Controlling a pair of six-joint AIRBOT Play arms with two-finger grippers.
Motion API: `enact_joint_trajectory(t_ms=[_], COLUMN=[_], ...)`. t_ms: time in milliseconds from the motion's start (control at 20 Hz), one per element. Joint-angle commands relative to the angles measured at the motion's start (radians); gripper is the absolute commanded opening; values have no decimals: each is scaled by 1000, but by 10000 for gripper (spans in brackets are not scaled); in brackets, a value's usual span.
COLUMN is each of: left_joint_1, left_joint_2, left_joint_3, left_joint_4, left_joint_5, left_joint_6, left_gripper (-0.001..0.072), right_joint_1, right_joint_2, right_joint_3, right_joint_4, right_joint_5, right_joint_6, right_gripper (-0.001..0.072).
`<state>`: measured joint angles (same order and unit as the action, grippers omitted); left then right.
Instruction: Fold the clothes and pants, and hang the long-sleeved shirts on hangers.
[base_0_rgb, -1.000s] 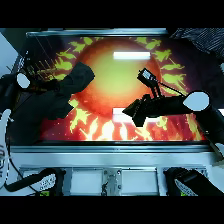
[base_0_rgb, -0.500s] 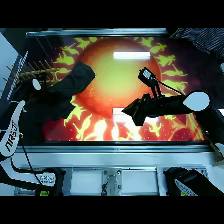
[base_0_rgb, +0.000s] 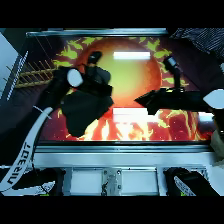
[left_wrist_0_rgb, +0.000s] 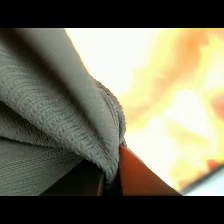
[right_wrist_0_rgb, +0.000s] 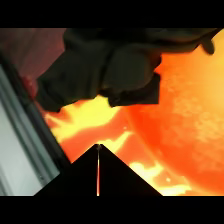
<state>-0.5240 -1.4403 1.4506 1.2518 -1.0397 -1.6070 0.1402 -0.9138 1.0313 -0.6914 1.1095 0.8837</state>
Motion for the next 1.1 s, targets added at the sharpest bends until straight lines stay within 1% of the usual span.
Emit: enact_joint_trajectory(t_ms=[0, 50, 100, 150, 250, 350, 500, 600, 650, 700, 750, 800, 900, 1000, 1050], left_joint_1=[-251, -278, -286, -274, -188, -50, 176, 302, 355, 406, 442, 467, 482, 466, 453], left_joint_2=[-2, -8, -9, -8, 17, 61, 122, 128, 120, 105, 85, 65, 29, 4, -5], left_joint_3=[12, 12, 15, 27, 33, -22, -196, -319, -370, -418, -455, -494, -551, -597, -615], left_joint_4=[45, 60, 72, 94, 135, 139, 133, 125, 88, 23, -43, -112, -228, -279, -277], left_joint_5=[67, 91, 105, 97, 64, 50, 37, 36, 36, 35, 39, 40, 31, 10, 1], left_joint_6=[2, 0, -11, -56, -97, -141, -198, -201, -200, -190, -149, -91, 9, 69, 87], left_gripper=[19, 167, 493, 614, 614, 614, 614, 614, 614, 614, 614, 614, 614, 614, 614], right_joint_1=[-188, -234, -274, -304, -347, -364, -363, -363, -363, -363, -363, -363, -363, -364, -364], right_joint_2=[66, 80, 92, 99, 103, 101, 92, 74, 61, 45, 29, 10, -33, -79, -104], right_joint_3=[0, 0, 0, 0, 0, 0, -1, -1, -1, -1, -1, -1, -3, -18, -33], right_joint_4=[-172, -199, -216, -225, -230, -233, -250, -252, -252, -256, -278, -319, -434, -534, -557], right_joint_5=[-3, -3, -2, -2, -2, -2, -2, -2, -2, -2, -2, -2, -2, -2, -3], right_joint_6=[151, 173, 188, 196, 222, 224, 224, 224, 224, 225, 225, 232, 296, 360, 363], right_gripper=[22, 22, 22, 22, 22, 22, 22, 22, 23, 22, 23, 23, 24, 24, 25])
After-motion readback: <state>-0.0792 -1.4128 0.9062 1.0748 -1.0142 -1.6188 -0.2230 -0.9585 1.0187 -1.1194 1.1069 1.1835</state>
